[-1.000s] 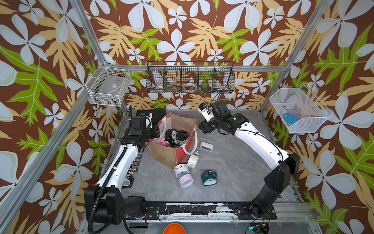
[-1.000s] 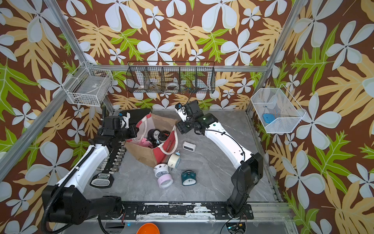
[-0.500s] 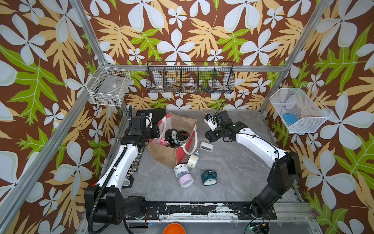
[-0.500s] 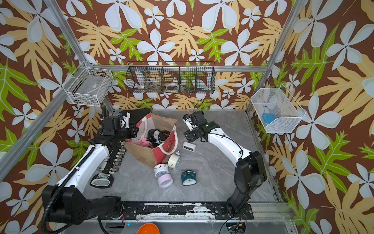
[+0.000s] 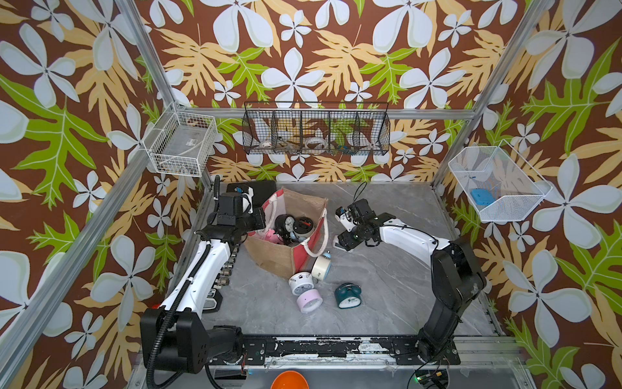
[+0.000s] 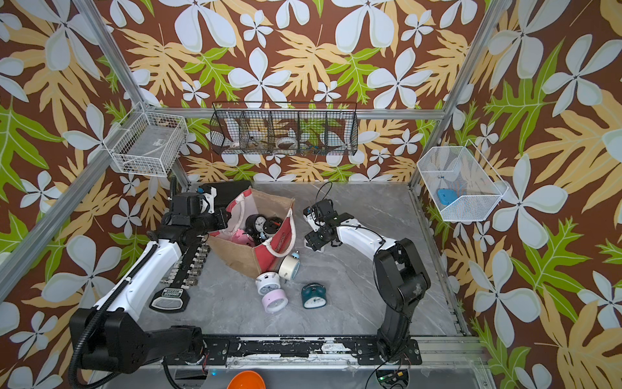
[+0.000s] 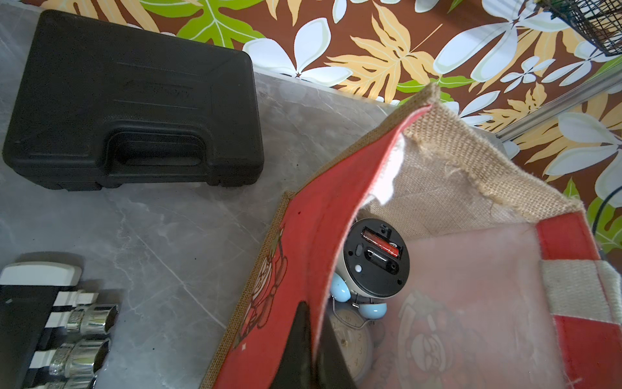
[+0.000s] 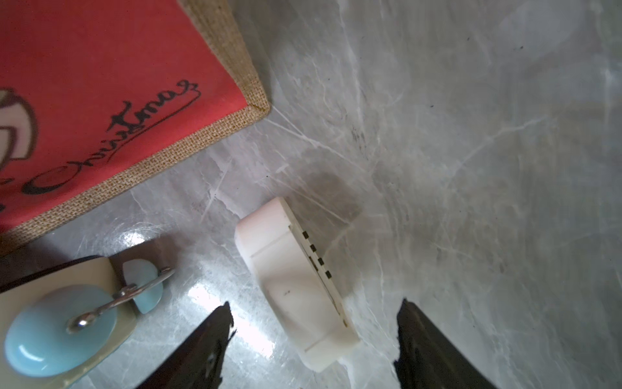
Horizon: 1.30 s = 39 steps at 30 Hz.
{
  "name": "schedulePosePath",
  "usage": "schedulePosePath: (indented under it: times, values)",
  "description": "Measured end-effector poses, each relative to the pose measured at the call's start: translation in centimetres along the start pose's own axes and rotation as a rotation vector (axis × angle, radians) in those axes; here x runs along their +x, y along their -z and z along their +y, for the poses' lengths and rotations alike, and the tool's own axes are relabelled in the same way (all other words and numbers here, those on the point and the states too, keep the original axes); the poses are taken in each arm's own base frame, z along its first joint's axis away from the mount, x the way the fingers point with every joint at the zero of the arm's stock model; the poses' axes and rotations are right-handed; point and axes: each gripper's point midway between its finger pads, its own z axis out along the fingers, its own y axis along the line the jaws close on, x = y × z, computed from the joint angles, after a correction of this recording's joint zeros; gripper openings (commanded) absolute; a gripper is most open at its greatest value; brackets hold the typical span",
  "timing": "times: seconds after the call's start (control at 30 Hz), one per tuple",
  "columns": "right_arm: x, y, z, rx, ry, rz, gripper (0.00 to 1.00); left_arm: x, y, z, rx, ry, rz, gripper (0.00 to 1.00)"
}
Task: Put the alarm clock into the canvas bag
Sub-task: Pick up the alarm from the center of the board.
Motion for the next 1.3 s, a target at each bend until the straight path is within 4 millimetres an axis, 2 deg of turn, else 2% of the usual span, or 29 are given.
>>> schedulePosePath:
  times: [0.23,0.63,0.87,1.3]
  values:
    - [0.5,-2.2,0.4,-0.028,-0.002,0.028,0.76,0.0,0.0,0.0,0.0,0.0,-0.001,0.0]
    - [1.2,-4.6,0.4,-0.037,-0.001,0.068,0.71,0.0,0.1,0.0,0.001,-0.001,-0.002,0.0]
    - [1.4,-5.1,0.4,-0.037,-0.002,0.074,0.66,0.0,0.1,0.0,0.001,-0.001,-0.002,0.0]
    - [1.6,-5.3,0.4,-0.035,-0.006,0.081,0.5,0.0,0.1,0.0,0.001,-0.001,-0.002,0.0]
